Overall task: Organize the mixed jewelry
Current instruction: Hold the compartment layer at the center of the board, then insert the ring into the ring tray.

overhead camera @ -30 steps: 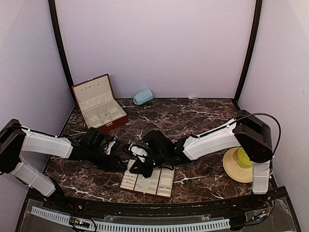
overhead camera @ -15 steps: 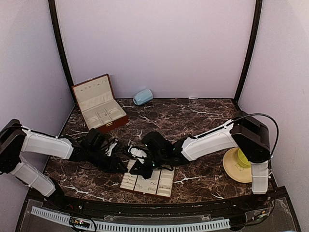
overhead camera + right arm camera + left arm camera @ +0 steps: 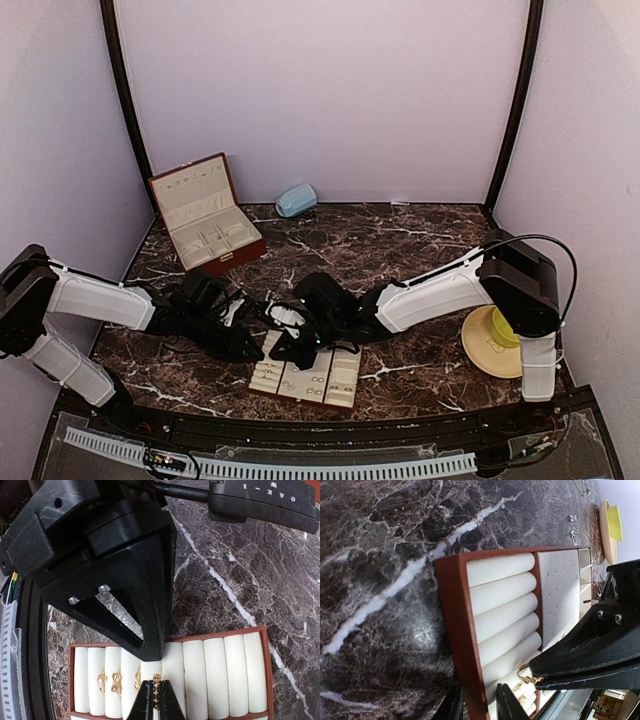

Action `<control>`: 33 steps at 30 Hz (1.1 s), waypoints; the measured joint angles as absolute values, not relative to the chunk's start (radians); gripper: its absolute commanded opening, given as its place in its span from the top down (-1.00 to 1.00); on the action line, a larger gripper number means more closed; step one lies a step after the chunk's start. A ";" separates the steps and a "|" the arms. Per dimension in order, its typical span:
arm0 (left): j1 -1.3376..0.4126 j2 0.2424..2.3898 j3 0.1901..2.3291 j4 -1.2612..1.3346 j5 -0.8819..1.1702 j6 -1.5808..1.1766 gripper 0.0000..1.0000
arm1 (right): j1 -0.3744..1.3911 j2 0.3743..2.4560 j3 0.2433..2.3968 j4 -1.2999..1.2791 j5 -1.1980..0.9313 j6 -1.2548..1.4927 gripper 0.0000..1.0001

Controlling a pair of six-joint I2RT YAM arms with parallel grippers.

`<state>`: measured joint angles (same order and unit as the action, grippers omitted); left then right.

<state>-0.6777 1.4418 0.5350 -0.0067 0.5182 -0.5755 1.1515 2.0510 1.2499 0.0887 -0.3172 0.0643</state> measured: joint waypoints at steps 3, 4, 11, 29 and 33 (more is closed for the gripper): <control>-0.679 1.443 0.535 -0.007 0.516 -0.575 0.49 | 1.151 2.051 1.250 0.089 -0.315 0.064 1.00; -0.679 1.444 0.535 -0.007 0.516 -0.575 0.50 | 1.151 2.051 1.250 0.088 -0.313 0.064 1.00; -0.683 1.448 0.535 -0.006 0.514 -0.575 0.52 | 1.151 2.053 1.253 0.080 -0.313 0.056 1.00; -0.684 1.453 0.538 -0.006 0.512 -0.575 0.53 | 1.151 2.104 1.333 -0.011 -0.308 -0.054 0.86; -0.684 1.453 0.538 -0.006 0.512 -0.575 0.53 | 1.152 2.099 1.332 -0.017 -0.296 -0.058 0.43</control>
